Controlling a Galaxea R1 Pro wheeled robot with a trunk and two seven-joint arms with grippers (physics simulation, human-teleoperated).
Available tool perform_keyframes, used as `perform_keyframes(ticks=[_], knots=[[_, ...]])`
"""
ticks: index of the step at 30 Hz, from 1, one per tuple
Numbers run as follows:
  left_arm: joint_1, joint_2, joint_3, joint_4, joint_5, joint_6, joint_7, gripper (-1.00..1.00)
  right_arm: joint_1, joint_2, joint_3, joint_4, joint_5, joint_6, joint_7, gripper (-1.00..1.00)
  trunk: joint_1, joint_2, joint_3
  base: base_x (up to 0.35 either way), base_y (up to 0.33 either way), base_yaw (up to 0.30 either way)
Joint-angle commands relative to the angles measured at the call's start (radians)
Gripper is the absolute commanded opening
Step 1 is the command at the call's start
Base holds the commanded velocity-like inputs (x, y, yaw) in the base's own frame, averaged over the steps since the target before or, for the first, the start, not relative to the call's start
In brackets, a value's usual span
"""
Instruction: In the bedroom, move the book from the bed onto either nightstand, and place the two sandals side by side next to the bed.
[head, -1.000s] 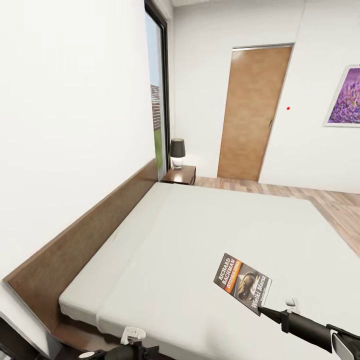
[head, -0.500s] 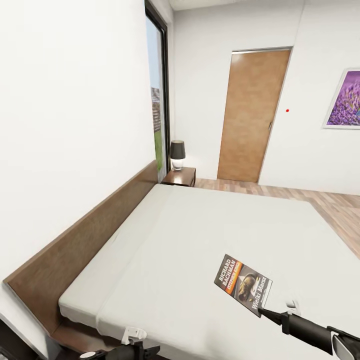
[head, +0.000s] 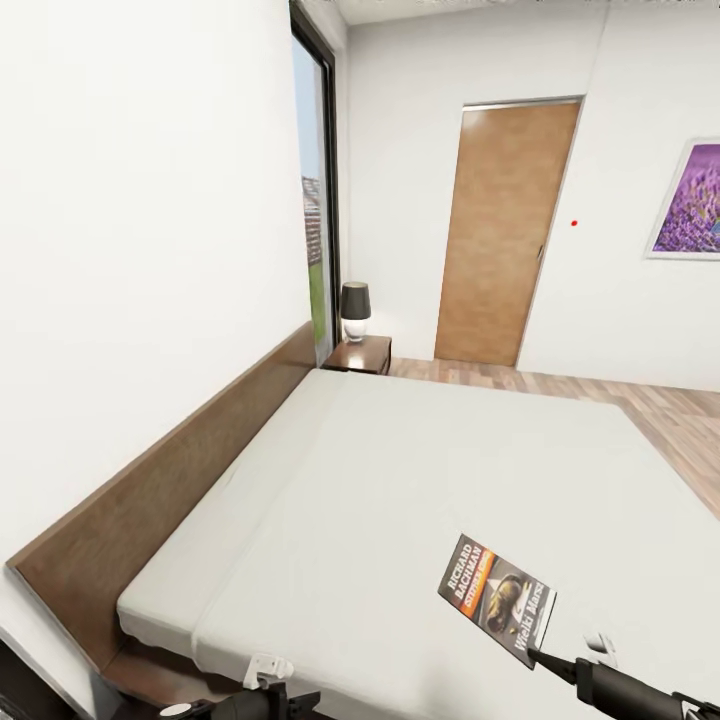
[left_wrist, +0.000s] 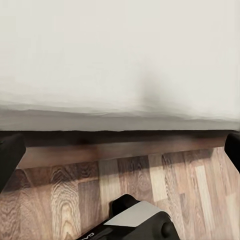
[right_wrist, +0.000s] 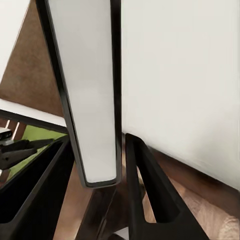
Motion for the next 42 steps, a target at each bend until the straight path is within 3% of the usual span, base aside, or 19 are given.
perform_keyframes(ticks=[1, 28, 42], knots=[[-0.001, 0.000, -0.009, 0.002, 0.007, -0.006, -0.002, 1.00, -0.001, 0.000, 0.000, 0.002, -0.003, 0.009, 0.002, -1.00, 0.000, -0.001, 0.000, 0.000, 0.000, 0.000], [0.000, -0.004, -0.010, 0.004, 0.007, -0.006, -0.002, 1.00, 0.001, 0.006, 0.000, 0.007, 0.002, 0.005, 0.004, -1.00, 0.000, -0.001, 0.043, 0.000, 0.000, 0.000], [-0.001, -0.004, -0.010, 0.004, 0.007, -0.006, -0.002, 1.00, 0.001, 0.006, 0.002, 0.006, 0.003, 0.006, 0.006, -1.00, 0.000, -0.001, 0.048, 0.000, 0.000, 0.012]])
